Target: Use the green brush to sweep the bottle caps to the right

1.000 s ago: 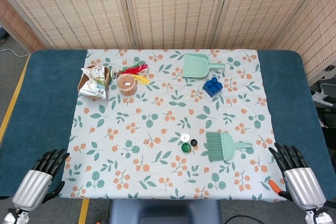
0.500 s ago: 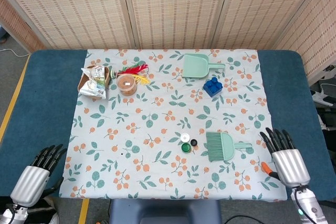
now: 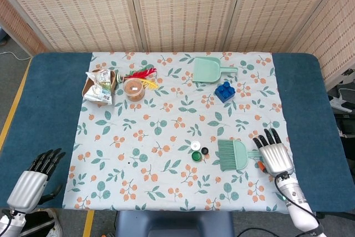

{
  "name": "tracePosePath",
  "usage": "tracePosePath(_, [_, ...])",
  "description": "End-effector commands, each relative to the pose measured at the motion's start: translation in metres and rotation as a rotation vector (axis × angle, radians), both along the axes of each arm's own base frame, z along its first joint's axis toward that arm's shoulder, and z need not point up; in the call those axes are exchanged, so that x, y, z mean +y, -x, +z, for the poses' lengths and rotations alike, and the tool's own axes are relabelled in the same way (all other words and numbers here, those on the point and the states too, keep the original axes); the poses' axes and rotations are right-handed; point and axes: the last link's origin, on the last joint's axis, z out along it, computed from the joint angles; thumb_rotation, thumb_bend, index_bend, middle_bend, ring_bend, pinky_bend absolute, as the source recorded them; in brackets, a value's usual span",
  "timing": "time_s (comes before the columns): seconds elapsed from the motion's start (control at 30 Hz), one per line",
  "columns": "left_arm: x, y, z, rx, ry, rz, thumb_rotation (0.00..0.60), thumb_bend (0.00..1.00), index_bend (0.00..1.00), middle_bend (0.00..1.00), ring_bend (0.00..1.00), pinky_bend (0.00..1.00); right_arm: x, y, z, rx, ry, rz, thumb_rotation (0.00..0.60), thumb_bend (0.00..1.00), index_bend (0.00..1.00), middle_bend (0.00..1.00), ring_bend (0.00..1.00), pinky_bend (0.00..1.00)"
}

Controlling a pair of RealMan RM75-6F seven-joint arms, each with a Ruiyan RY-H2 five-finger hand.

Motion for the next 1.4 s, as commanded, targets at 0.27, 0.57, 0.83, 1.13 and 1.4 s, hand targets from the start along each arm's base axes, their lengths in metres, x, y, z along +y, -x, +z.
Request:
tracePosePath(0.27, [0.001,0.001,-0.001,0.003,0.005,0.008,0.596,0.37,0.0,0.0,0.0,0.11,-0.008,0.025,-0.03,-0.114,0.013,-0.094,0.544,0.19,0.29,0.28,0.0,0.0])
tracePosePath(0.57, [0.002,0.002,-0.002,0.006,0.008,0.013,0.594,0.37,0.0,0.0,0.0,0.11,-0.015,0.021,-0.034,0.012,0.007,-0.027,0.556,0.24,0.31,0.29,0.0,0.0])
tracePosePath(0.83, [0.003,0.003,-0.001,0.009,0.009,0.02,0.59,0.37,0.0,0.0,0.0,0.11,-0.016,0.02,-0.039,0.06,0.007,-0.015,0.598,0.26,0.34,0.31,0.0,0.0])
tracePosePath(1.13, [0.003,0.003,-0.001,0.009,0.01,0.02,0.59,0.37,0.0,0.0,0.0,0.11,-0.014,0.015,-0.047,0.116,-0.016,-0.004,0.6,0.28,0.36,0.32,0.01,0.0])
tracePosePath(1.4, [0.003,0.003,0.0,0.007,0.008,0.019,0.593,0.37,0.0,0.0,0.0,0.11,-0.014,0.012,-0.051,0.137,-0.026,-0.015,0.6,0.29,0.41,0.35,0.04,0.0])
